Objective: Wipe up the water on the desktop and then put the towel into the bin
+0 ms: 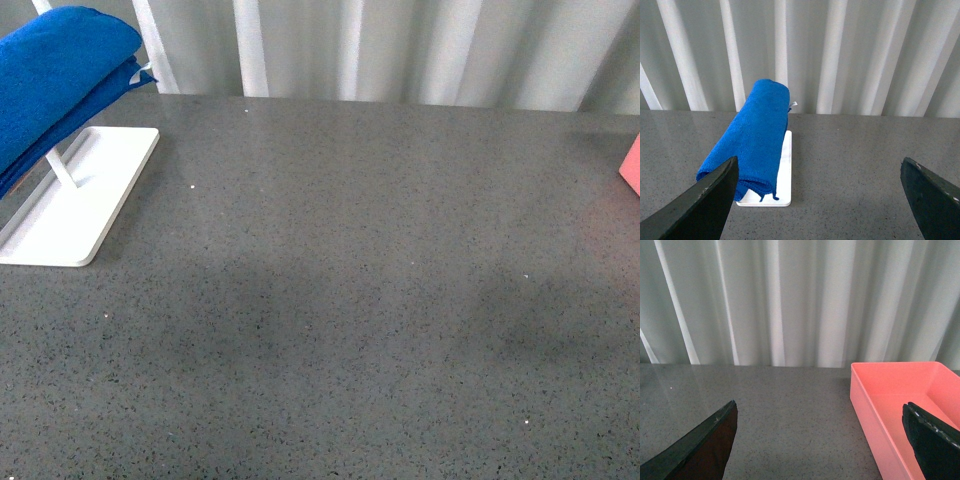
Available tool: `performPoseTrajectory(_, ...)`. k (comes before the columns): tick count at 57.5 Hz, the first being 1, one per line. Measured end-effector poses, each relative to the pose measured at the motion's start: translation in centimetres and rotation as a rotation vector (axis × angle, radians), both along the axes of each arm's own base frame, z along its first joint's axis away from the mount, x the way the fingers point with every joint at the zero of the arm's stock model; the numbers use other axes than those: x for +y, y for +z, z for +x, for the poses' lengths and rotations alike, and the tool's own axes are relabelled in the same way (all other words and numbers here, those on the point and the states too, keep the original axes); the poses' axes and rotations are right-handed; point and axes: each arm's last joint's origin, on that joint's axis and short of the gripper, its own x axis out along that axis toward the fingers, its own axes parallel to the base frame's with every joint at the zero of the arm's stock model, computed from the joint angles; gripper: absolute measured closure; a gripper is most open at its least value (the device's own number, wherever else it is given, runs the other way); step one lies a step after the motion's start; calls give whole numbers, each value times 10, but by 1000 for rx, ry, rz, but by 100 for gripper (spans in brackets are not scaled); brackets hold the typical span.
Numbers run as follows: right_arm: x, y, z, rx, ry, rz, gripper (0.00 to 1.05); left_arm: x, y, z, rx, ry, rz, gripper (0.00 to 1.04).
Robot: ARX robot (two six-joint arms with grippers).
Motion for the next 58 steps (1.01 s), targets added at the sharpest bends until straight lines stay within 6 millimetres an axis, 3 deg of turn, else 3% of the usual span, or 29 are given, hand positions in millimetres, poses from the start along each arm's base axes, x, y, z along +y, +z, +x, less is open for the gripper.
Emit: performPoseTrajectory(58, 0, 0, 0, 0, 0, 0, 7, 0, 0, 0, 0, 0, 0, 7)
